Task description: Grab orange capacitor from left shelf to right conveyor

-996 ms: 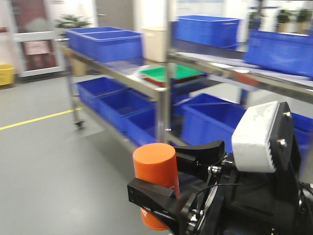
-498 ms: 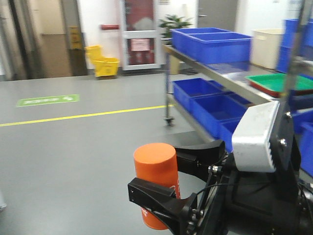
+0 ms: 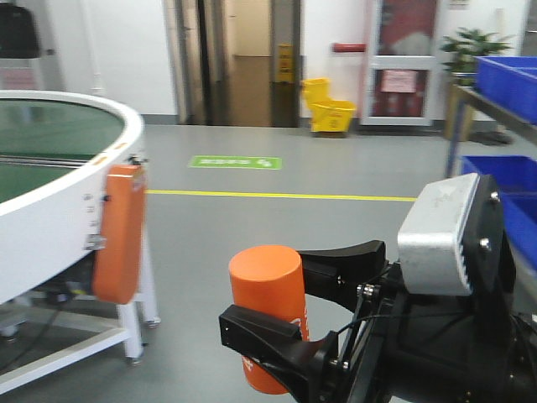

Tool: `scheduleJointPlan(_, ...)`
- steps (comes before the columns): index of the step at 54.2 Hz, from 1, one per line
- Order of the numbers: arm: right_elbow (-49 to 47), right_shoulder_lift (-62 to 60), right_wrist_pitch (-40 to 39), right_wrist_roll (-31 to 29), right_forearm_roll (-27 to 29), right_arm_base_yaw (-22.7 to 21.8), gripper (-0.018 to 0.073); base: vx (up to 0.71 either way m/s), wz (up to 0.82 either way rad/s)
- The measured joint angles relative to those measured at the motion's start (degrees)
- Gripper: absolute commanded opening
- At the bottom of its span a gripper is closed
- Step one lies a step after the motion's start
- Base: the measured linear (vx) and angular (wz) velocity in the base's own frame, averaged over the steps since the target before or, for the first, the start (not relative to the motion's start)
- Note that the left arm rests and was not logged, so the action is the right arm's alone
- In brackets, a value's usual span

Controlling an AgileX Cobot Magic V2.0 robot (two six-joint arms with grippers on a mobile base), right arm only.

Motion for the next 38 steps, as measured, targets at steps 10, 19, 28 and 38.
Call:
scheduleJointPlan(10, 0.0, 0.0, 0.06, 0.0, 0.0, 0.0, -0.0003, 0.22, 0.69)
scheduleJointPlan(19, 0.0, 0.0, 0.06, 0.0, 0.0, 0.0, -0.0003, 0.24, 0.67)
scheduleJointPlan(28, 0.0, 0.0, 0.06, 0.0, 0.0, 0.0, -0.0003, 0.25, 0.61)
scheduleJointPlan(38, 0.0, 0.0, 0.06, 0.0, 0.0, 0.0, -0.0003, 0.26, 0.54)
